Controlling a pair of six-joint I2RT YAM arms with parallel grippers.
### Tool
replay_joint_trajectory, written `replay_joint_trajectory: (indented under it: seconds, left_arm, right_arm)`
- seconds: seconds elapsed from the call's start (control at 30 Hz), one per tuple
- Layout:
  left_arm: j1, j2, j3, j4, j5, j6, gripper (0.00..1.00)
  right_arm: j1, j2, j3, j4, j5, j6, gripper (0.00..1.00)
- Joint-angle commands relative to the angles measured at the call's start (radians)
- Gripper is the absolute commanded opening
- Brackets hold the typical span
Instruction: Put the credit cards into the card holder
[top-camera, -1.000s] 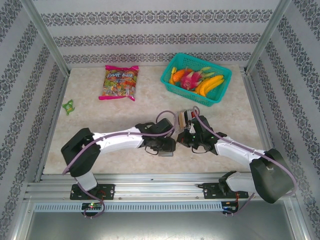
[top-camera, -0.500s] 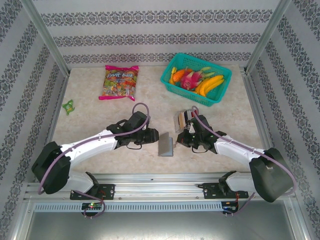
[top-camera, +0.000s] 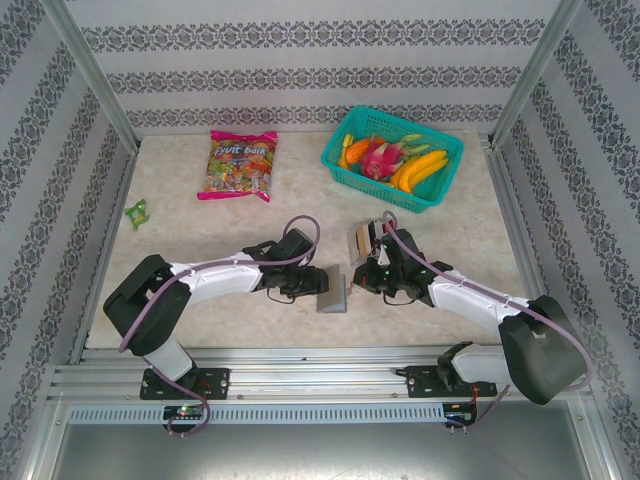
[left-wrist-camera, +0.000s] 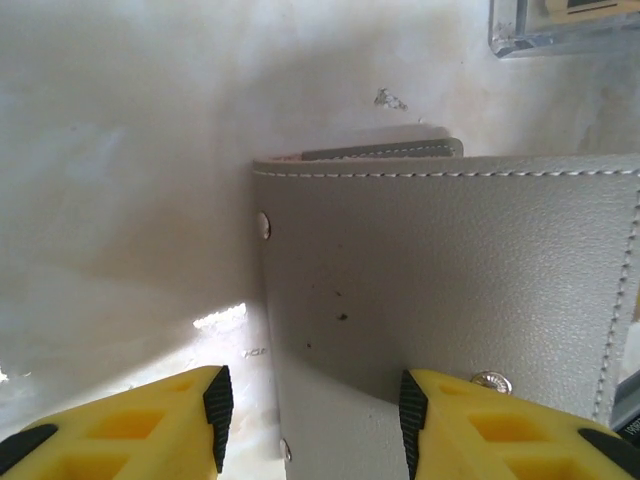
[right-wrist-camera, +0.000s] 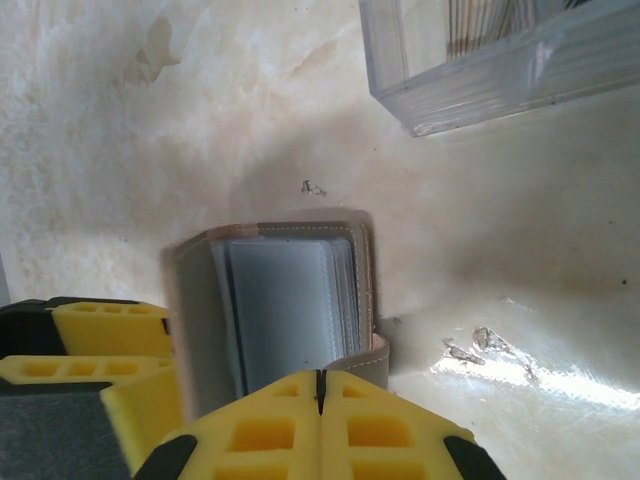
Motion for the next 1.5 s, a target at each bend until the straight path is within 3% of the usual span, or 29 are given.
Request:
replay_joint_trajectory:
  seconds: [0.0, 0.37, 0.8, 1.47]
  left_arm:
    - [-0.021, 0.033, 0.026, 0.024, -0.005, -0.005, 0.49]
    - [-0.050, 0.116, 0.048, 0.058, -0.055, -0.047, 0.43]
    - [-0.063, 0.114, 0.028, 0.074, -0.071, -0.070, 0.39]
    - [-0.069, 0.111, 0.030, 0.072, -0.078, -0.079, 0.36]
  right_arm:
    - [0.011, 0.001, 0.033, 0.018, -0.025, -0.009, 0.00]
    - [0.047, 0.060, 0.058, 0.041, -0.053, -0.007, 0.00]
    - [0.096, 0.197, 0.104, 0.027, 0.016, 0.006, 0.00]
    - [0.162, 0.242, 0.231, -0.256, 0.102, -0.102, 0.00]
